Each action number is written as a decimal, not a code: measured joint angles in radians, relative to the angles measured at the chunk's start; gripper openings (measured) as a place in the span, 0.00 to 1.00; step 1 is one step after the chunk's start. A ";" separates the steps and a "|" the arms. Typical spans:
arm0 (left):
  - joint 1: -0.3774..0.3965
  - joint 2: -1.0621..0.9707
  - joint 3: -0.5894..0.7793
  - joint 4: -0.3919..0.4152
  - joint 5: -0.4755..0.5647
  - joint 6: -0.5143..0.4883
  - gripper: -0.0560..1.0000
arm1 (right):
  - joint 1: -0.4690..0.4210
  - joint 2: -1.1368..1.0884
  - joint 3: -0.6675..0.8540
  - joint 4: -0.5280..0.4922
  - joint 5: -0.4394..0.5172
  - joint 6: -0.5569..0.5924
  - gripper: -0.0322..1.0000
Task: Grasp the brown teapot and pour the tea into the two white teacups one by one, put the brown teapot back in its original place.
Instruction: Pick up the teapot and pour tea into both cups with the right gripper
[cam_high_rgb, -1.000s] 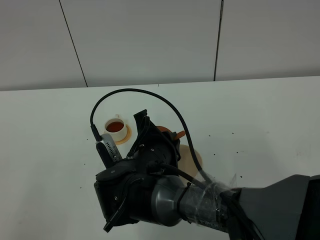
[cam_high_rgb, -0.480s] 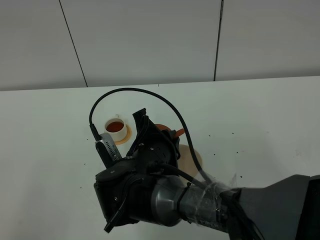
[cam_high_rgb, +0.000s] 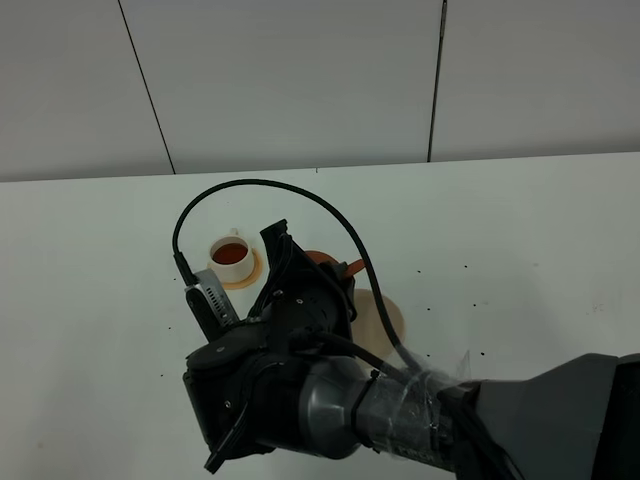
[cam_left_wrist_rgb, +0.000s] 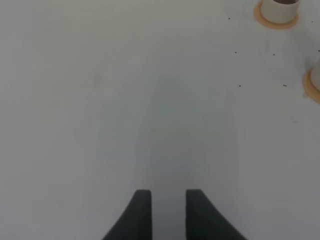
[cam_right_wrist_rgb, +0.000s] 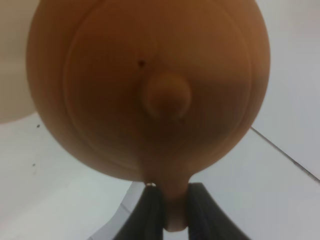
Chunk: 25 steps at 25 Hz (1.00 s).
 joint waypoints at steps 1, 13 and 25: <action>0.000 0.000 0.000 0.000 0.000 0.000 0.28 | 0.000 0.000 0.000 0.000 0.000 0.000 0.12; 0.000 0.000 0.000 0.000 0.000 0.000 0.28 | 0.009 0.000 0.000 0.000 0.000 0.003 0.12; 0.000 0.000 0.000 0.000 0.000 0.000 0.28 | 0.009 0.000 0.000 0.000 0.000 0.003 0.12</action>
